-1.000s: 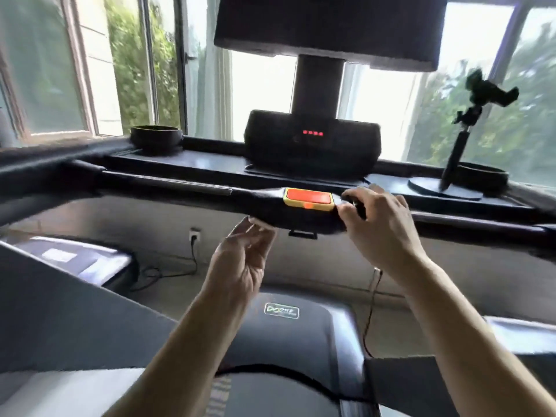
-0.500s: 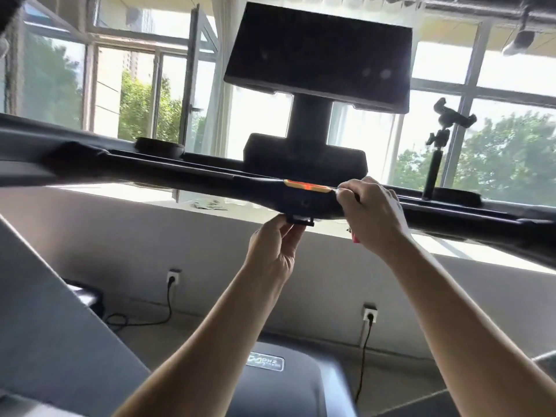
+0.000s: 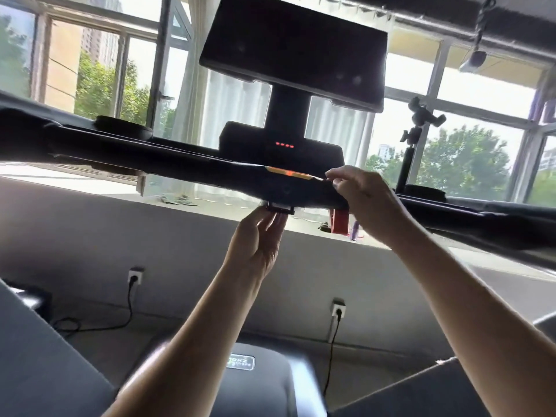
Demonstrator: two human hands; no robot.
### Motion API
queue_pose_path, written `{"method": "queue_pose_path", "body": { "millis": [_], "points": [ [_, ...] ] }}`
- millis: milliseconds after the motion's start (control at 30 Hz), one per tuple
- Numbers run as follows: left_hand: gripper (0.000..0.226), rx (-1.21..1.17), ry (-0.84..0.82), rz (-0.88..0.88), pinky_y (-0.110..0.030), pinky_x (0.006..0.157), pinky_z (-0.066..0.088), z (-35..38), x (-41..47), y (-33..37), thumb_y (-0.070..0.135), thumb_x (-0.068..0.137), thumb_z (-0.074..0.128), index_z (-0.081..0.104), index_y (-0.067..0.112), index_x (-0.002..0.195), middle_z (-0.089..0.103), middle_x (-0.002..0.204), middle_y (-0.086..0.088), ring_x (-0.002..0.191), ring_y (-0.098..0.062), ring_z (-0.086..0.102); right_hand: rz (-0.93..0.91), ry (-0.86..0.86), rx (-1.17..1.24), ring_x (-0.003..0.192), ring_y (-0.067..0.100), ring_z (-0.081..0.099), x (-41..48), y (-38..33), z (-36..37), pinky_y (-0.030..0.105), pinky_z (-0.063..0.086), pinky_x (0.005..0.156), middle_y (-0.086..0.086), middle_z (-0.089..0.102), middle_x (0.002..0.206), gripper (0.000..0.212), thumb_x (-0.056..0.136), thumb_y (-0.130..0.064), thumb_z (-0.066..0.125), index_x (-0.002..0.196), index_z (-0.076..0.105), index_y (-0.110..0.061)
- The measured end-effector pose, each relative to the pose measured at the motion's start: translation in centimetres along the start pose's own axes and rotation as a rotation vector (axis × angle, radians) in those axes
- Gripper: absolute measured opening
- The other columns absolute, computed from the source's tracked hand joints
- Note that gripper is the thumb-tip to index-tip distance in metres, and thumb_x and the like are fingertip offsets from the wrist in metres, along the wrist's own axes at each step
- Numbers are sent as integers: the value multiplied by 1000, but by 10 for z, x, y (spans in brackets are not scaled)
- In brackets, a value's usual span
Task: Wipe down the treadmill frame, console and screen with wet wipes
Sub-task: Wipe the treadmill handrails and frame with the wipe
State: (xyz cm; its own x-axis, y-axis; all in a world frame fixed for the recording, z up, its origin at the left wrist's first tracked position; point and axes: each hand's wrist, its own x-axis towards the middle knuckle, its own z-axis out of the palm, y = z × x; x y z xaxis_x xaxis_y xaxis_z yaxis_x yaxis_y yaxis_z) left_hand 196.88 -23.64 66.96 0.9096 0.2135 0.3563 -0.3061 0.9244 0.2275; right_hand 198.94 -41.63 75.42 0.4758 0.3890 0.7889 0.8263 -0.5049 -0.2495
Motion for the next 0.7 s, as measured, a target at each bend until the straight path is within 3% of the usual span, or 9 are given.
{"method": "queue_pose_path", "body": {
  "millis": [67,167,267,367,433,533,700],
  "points": [
    [30,-27,-35,28,-36,93,60,-4,3,0,-10,71,67,71,-6,100,73,111,-17,106,-26,73,-5,51,-126,95,13,63,-5,11,-13,31,48,85,-4,69,101,45,91,-43,41,115,71,-18],
    [30,-97,-40,48,-34,93,60,-6,6,-6,-9,70,68,73,-4,98,72,112,-14,113,-23,70,2,77,-269,82,21,61,-15,23,-19,34,44,72,-6,64,82,39,94,-48,40,94,68,-21],
    [19,-157,-30,3,-32,91,60,-1,6,-31,-12,80,63,73,-4,94,72,104,-13,103,-21,70,23,88,-250,83,19,60,-17,24,-14,33,42,74,-6,63,87,40,91,-50,42,96,69,-21],
    [20,-173,-54,-20,-32,97,58,6,9,-56,-12,92,57,68,-5,108,71,108,-14,110,-21,68,46,107,-209,87,20,60,-15,23,-10,34,44,77,-5,65,91,39,89,-48,43,99,70,-21],
    [21,-148,-99,-41,-31,97,57,13,6,-69,-13,94,54,70,-4,105,72,107,-13,106,-20,70,53,105,-160,85,19,60,-15,24,-9,33,43,76,-5,63,88,37,89,-47,43,95,69,-22],
    [29,-84,-149,-51,-27,88,60,22,-3,-77,-13,93,54,79,-1,85,75,99,-12,94,-18,74,74,105,-100,77,12,55,-18,23,-9,33,41,74,-13,58,80,30,89,-47,43,89,65,-26],
    [18,-170,-63,-23,-29,87,61,9,-2,-51,-12,91,57,71,-4,98,74,99,-12,90,-18,74,127,120,10,71,7,58,-11,17,-17,27,42,70,-10,63,76,12,89,-28,63,96,67,-19]
  ]
}}
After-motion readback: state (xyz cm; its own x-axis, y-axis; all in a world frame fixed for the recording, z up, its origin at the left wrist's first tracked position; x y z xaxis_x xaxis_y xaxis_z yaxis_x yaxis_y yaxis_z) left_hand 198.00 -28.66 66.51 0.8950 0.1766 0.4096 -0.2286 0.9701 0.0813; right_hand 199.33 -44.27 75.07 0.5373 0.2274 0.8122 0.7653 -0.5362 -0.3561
